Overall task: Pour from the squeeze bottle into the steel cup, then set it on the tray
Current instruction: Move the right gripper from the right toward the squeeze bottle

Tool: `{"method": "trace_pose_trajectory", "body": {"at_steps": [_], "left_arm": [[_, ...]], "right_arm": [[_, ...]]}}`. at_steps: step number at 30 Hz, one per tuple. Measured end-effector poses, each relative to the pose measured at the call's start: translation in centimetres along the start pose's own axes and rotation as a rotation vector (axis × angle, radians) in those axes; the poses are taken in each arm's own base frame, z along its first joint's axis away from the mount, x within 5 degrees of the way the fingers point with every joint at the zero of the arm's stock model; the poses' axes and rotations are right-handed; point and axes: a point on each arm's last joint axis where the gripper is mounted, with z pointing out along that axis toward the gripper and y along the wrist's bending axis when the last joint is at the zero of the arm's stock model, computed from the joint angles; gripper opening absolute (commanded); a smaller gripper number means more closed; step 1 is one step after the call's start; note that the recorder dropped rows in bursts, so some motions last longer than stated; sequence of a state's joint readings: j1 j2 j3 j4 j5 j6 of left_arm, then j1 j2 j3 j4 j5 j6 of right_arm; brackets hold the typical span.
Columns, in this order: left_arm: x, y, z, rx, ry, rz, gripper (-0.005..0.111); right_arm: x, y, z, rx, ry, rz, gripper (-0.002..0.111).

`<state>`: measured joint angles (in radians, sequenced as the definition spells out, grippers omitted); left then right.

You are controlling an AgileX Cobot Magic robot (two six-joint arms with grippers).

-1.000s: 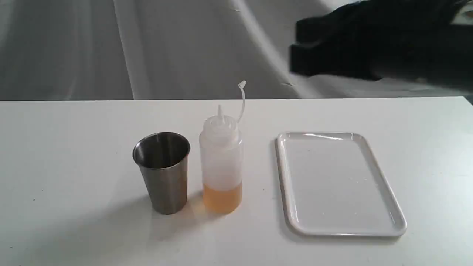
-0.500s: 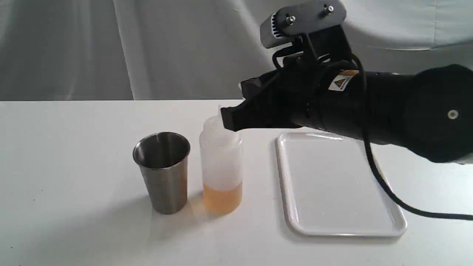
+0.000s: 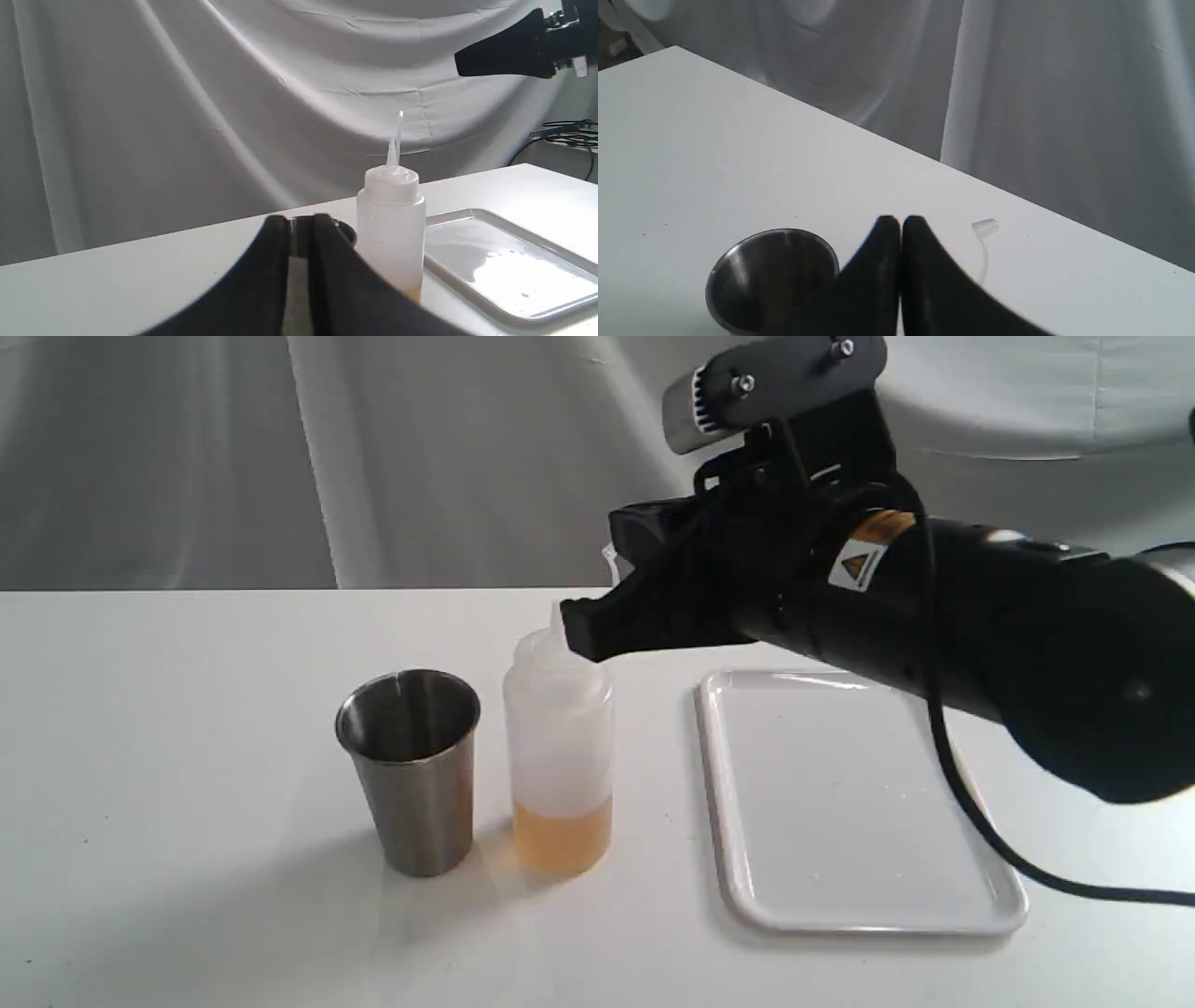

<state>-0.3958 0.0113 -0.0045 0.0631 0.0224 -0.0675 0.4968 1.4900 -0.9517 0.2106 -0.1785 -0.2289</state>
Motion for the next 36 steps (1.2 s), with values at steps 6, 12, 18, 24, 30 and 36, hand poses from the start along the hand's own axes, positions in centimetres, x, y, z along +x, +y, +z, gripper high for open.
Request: {"method": "trace_pose_trajectory", "body": {"at_steps": [6, 12, 18, 24, 30, 36], "left_arm": [[0.0, 0.0, 0.0, 0.0, 0.0, 0.0, 0.008], [0.0, 0.0, 0.0, 0.0, 0.0, 0.0, 0.008], [0.0, 0.0, 0.0, 0.0, 0.0, 0.0, 0.008], [0.0, 0.0, 0.0, 0.0, 0.0, 0.0, 0.008], [0.0, 0.0, 0.0, 0.0, 0.0, 0.0, 0.008], [0.0, 0.0, 0.0, 0.0, 0.0, 0.0, 0.008]], "right_arm": [[1.9, 0.1, 0.1, -0.009, -0.034, 0.009, 0.0], [5.1, 0.5, 1.4, -0.034, 0.012, 0.0, 0.0], [8.3, 0.6, 1.5, -0.036, -0.04, 0.0, 0.0], [10.7, 0.6, 0.0, -0.035, -0.069, -0.008, 0.0], [13.6, 0.4, 0.3, -0.008, -0.029, 0.001, 0.0], [15.6, 0.4, 1.5, 0.004, -0.058, 0.002, 0.0]]}}
